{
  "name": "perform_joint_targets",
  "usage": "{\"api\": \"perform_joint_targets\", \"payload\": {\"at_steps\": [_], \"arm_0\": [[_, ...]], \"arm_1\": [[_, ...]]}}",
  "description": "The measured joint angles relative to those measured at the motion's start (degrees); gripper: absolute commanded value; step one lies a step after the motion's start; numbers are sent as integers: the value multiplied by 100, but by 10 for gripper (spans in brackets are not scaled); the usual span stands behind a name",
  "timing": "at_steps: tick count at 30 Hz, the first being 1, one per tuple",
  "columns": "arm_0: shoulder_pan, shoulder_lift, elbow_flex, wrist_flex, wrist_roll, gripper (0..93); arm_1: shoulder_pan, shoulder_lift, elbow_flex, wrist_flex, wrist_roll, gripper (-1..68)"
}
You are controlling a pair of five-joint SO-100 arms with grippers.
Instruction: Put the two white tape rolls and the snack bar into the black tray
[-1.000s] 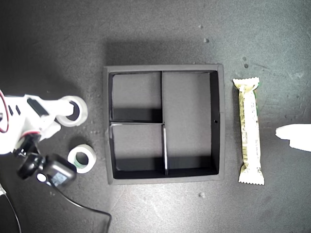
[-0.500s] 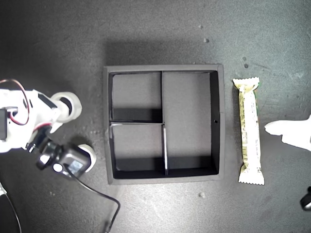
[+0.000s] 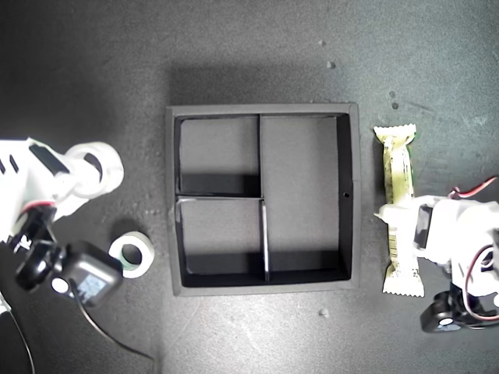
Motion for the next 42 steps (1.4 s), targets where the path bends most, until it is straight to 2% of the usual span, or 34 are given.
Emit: {"api": "perform_joint_targets", "payload": {"at_steps": [8, 13, 17, 20, 25, 29, 34, 42], "arm_0": [[-62, -1248, -1846, 360, 483, 0], [-62, -2232, -2848, 571, 624, 0], [-62, -2821, -3401, 694, 668, 0], [-114, -3287, -3964, 914, 773, 0], [-114, -4368, -5546, 1705, 958, 0], [-132, -5502, -7216, 2540, 1046, 0], [-211, -6302, -8262, 2769, 1046, 0], [-404, -7277, -8604, 2786, 976, 0]], "arm_1": [[-44, -185, 694, -1222, 193, 79], [9, -149, 923, -1450, 237, 44], [-88, -176, 562, -976, 237, 34], [-229, -211, 18, -88, 246, 26], [-422, -211, -1512, 1301, -9, 24], [-431, -211, -2742, 1986, -483, 25], [-527, -325, -4087, 2092, -896, 29], [-501, -1318, -5238, 1512, -1125, 19]]}}
